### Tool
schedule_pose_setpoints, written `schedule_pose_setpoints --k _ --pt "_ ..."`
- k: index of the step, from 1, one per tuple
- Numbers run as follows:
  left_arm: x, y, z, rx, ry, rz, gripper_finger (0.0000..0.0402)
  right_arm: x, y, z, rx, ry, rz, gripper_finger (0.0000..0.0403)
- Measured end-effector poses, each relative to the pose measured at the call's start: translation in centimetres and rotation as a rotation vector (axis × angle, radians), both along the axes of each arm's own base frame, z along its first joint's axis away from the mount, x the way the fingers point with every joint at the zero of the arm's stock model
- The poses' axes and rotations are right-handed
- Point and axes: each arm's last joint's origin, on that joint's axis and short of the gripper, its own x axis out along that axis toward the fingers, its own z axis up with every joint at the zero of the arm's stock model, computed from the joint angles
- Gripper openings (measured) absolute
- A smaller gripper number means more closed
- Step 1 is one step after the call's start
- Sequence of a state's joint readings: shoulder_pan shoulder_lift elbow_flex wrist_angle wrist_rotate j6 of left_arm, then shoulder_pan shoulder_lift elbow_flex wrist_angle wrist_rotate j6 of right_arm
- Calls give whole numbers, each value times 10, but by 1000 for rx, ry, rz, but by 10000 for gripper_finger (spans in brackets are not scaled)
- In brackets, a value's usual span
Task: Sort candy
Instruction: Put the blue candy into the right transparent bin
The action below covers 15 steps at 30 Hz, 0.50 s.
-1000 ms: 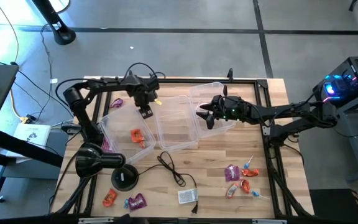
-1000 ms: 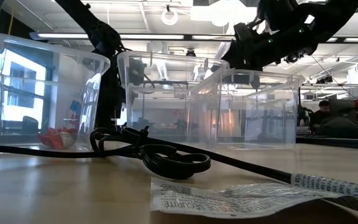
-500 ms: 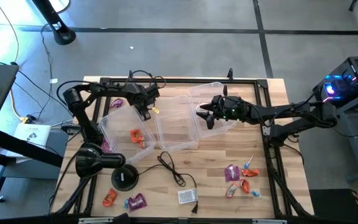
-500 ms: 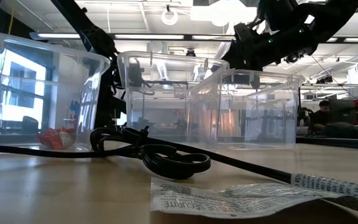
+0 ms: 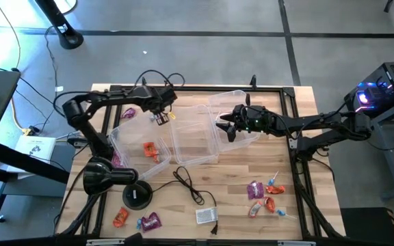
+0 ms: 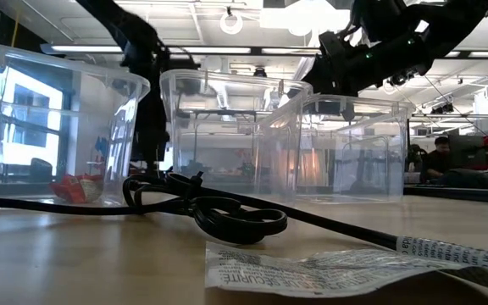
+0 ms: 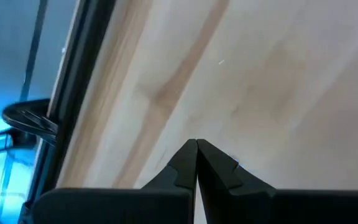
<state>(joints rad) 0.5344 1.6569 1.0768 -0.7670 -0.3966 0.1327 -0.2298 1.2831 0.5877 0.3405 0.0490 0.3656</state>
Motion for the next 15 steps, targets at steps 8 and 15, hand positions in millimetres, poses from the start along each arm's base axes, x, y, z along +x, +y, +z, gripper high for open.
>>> schedule_pose_setpoints --k 8,15 --pt "-14 -9 17 -64 0 16 13 0 0 0 0 0 0 222" --pt "-22 -11 -14 -101 9 72 69 0 0 -1 -4 7 2 222"
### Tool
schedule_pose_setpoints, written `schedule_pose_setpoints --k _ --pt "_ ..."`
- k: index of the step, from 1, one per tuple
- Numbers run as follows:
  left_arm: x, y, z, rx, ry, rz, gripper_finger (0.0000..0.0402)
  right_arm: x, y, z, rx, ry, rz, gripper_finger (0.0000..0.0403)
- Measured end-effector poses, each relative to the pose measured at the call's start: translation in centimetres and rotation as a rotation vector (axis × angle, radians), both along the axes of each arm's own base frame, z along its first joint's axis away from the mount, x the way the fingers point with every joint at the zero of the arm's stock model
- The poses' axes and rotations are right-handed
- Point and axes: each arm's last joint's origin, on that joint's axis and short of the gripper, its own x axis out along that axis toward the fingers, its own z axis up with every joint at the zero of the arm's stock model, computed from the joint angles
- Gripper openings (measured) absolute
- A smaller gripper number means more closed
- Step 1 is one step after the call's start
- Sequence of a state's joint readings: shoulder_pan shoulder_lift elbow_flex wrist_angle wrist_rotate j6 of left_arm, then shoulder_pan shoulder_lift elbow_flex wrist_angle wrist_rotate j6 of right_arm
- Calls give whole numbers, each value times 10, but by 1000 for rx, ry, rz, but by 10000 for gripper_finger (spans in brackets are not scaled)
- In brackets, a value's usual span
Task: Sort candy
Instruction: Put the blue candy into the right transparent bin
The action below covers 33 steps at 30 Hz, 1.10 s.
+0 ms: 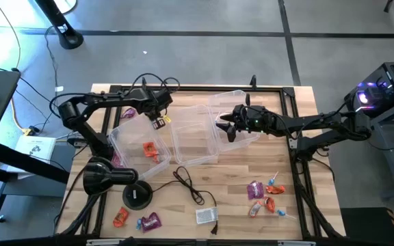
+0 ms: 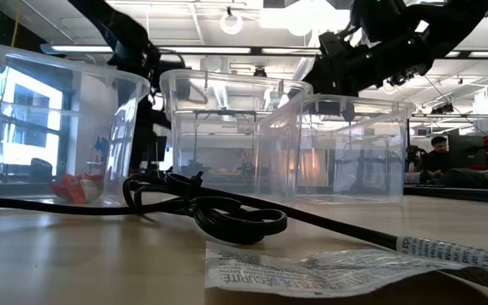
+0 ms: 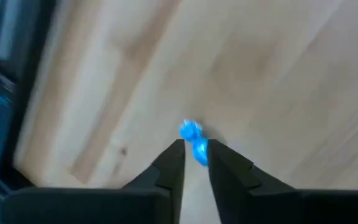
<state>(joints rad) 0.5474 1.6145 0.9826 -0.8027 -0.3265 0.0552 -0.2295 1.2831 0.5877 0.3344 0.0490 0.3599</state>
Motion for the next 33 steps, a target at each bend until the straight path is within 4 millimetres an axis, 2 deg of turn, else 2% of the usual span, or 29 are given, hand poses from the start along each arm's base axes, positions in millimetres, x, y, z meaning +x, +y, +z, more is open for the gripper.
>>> schedule_pose_setpoints --k 5,8,12,20,28,33 --pt "-7 3 -8 55 66 78 131 0 0 -1 -1 13 1 222" --pt "-7 6 -7 81 29 123 163 0 0 -1 -7 14 0 222" --pt "-7 7 -10 16 -29 199 190 0 0 -1 -7 14 -2 222" --pt "-8 12 -18 14 -65 388 200 -1 0 -1 -2 13 -6 222" --pt "-2 13 -39 -20 -28 439 200 -1 0 -2 0 21 -6 222" --pt "0 15 -46 -24 -13 439 200 -1 0 -3 3 32 -6 222"
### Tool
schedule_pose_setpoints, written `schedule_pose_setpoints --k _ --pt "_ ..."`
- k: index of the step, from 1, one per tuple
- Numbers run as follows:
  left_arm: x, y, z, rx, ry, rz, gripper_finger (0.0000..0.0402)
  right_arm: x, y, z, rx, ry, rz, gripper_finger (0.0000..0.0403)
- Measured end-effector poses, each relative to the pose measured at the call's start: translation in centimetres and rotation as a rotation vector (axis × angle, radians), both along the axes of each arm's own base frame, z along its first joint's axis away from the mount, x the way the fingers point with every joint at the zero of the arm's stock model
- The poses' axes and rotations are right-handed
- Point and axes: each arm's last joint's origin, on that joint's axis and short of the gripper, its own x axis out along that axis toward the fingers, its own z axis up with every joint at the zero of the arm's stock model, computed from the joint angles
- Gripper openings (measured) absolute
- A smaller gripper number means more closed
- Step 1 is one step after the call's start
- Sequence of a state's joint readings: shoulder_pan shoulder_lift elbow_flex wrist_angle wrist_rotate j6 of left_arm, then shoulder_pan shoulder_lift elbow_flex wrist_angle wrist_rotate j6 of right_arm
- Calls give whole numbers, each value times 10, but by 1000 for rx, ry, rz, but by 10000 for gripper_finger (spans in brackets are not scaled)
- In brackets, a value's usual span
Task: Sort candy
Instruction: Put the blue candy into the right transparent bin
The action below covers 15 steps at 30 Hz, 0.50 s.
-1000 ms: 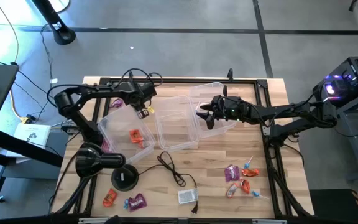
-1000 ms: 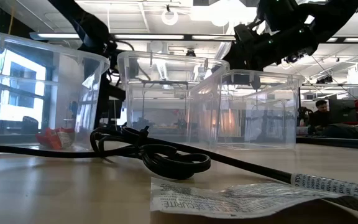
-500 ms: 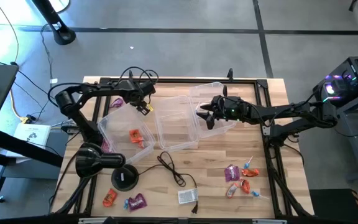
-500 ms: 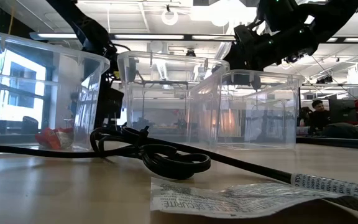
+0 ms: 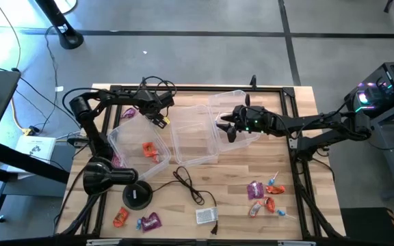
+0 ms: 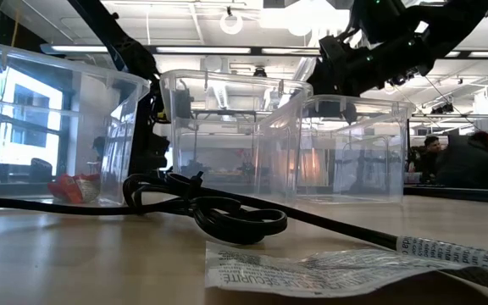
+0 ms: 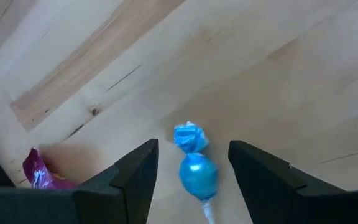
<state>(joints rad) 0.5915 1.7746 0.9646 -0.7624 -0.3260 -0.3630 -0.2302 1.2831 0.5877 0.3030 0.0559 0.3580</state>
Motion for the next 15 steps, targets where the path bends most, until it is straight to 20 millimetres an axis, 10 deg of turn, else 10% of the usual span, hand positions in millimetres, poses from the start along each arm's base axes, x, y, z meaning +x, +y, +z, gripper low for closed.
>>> schedule_pose_setpoints --k 15 --pt "-1 -6 -1 -15 39 13 160 -1 0 -1 3 16 0 222"
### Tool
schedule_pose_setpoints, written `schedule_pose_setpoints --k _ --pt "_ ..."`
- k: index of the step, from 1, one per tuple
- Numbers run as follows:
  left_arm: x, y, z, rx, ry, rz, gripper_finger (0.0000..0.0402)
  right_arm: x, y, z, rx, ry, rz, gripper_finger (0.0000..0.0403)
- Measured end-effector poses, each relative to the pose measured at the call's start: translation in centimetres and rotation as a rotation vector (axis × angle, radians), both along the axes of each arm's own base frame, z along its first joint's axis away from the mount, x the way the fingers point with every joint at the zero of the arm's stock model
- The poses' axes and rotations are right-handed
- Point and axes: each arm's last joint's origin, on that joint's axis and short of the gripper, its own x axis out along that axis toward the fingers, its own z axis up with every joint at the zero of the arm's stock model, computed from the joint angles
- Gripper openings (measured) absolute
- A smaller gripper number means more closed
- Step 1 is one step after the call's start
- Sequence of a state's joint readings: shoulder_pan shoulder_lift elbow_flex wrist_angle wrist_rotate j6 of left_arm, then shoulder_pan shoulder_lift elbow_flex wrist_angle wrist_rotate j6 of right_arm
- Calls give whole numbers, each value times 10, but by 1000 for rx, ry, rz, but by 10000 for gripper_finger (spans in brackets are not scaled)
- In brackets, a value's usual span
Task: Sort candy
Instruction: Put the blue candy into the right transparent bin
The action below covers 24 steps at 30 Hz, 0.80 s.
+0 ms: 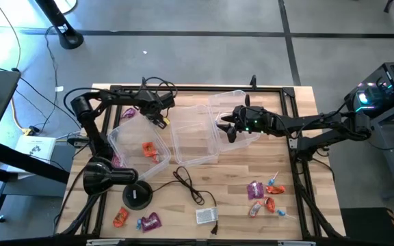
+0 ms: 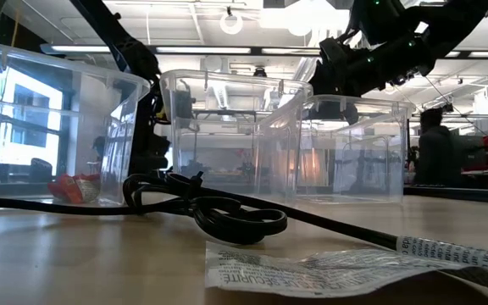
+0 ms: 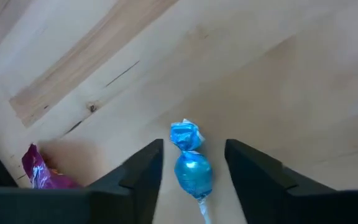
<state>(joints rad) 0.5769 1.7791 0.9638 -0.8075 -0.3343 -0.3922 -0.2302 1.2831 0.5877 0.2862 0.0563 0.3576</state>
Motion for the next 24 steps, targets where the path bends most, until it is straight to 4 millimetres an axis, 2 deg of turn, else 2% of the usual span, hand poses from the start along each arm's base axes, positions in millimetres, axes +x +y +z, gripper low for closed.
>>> schedule_pose_setpoints --k 6,7,14,18,24 --pt "2 -3 -1 -27 3 -60 28 0 0 0 0 2 0 222" --pt "2 -3 -1 -31 6 -71 15 0 0 0 0 2 0 222" --pt "10 -2 10 -21 17 -157 3 0 0 0 -1 2 -3 222" --pt "20 2 37 83 -46 -192 1 0 0 -1 2 7 -3 222" --pt "22 7 85 198 -160 -169 1 0 0 0 -1 3 -2 222"
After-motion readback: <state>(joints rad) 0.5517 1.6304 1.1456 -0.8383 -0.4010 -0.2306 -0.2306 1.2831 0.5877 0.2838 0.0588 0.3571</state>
